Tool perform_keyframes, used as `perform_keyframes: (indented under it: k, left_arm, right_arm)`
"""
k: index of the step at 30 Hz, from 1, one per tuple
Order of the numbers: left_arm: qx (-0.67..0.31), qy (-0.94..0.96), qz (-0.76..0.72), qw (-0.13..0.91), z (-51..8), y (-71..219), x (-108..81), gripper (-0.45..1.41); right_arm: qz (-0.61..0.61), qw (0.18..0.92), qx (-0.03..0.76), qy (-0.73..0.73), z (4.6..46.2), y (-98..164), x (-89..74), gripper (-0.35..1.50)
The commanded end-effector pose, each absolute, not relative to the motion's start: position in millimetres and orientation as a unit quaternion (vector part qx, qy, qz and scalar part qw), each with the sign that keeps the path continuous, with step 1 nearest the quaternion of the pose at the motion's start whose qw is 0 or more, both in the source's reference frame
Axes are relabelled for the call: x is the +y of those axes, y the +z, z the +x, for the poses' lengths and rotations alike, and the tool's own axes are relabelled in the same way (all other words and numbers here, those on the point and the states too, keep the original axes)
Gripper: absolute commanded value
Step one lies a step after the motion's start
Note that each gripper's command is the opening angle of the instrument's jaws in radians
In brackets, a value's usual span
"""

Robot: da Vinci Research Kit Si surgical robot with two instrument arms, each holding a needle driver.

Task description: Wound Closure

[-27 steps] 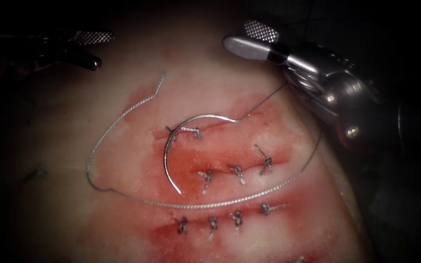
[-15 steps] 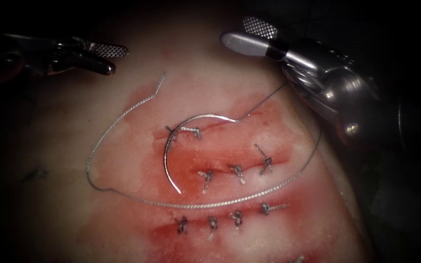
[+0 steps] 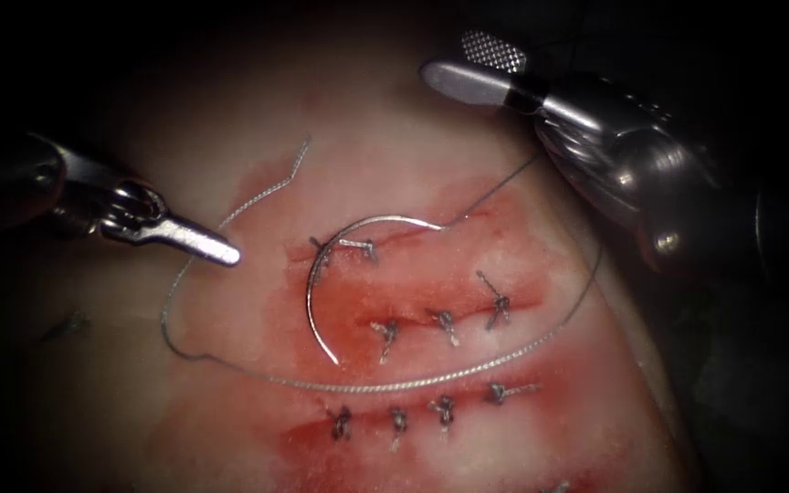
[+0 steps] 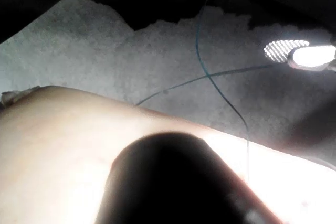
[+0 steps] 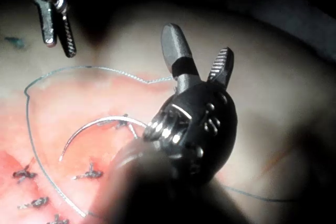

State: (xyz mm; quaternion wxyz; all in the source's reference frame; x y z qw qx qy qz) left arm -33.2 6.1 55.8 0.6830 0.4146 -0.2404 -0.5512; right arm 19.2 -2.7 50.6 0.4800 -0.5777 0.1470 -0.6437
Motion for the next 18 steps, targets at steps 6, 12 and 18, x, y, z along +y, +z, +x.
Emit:
perform_keyframes:
  k: [6,12,18]
  left_arm:
    - [-0.179,-0.533,0.314,0.765,-35.0,55.7,5.6,0.66]
    - [-0.198,-0.514,0.279,0.787,-36.7,58.1,3.7,0.98]
    - [-0.208,-0.515,0.260,0.789,-38.7,60.7,2.0,0.98]
  right_arm:
    - [-0.580,0.479,0.145,-0.642,20.4,50.9,-2.3,1.43]
    - [-0.581,0.479,0.144,-0.642,20.9,51.0,-2.7,1.43]
    - [-0.581,0.480,0.143,-0.642,21.8,50.5,-3.2,1.41]
